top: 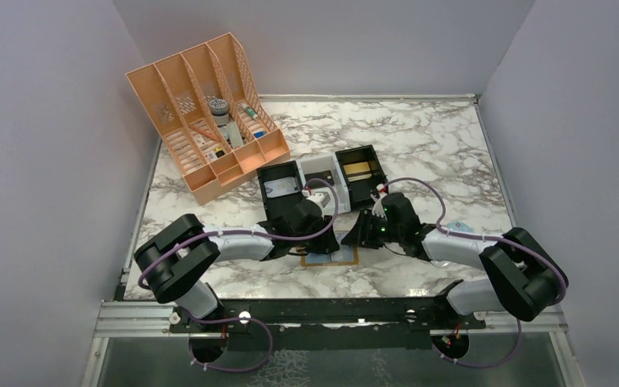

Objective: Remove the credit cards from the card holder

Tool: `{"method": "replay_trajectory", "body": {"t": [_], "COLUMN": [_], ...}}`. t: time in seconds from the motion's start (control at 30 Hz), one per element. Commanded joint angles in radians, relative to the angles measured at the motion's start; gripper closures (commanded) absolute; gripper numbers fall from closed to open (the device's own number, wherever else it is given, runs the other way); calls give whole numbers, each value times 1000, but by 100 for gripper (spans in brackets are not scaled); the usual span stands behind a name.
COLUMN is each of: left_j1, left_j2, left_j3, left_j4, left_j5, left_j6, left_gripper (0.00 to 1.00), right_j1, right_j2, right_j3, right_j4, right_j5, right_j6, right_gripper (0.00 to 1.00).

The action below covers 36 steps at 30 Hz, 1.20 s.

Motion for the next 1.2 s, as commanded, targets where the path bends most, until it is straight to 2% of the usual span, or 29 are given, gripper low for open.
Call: {"method": "replay_trajectory", "body": {"t": [0.0, 0.2, 0.63, 1.17], "left_j1": [-4, -3, -4, -4], "left_j2": [6, 25, 8, -44], "left_j3": [-36, -64, -88, -128], "left_j4": [-13, 41, 191, 198], "left_j5": [-44, -17, 47, 10], "left_j6": [-9, -47, -178, -202], "left_gripper": [59, 61, 75, 92], "right_j1": [0, 0, 1, 0], "right_j2": [32, 24, 38, 46], "right_j3": [-10, -36, -43, -39], "right_j4": [-60, -58, -58, -51], "right_j5": [74, 87, 85, 80], "right_j6": [7, 16, 8, 5], "right_gripper": [64, 64, 64, 64]}}
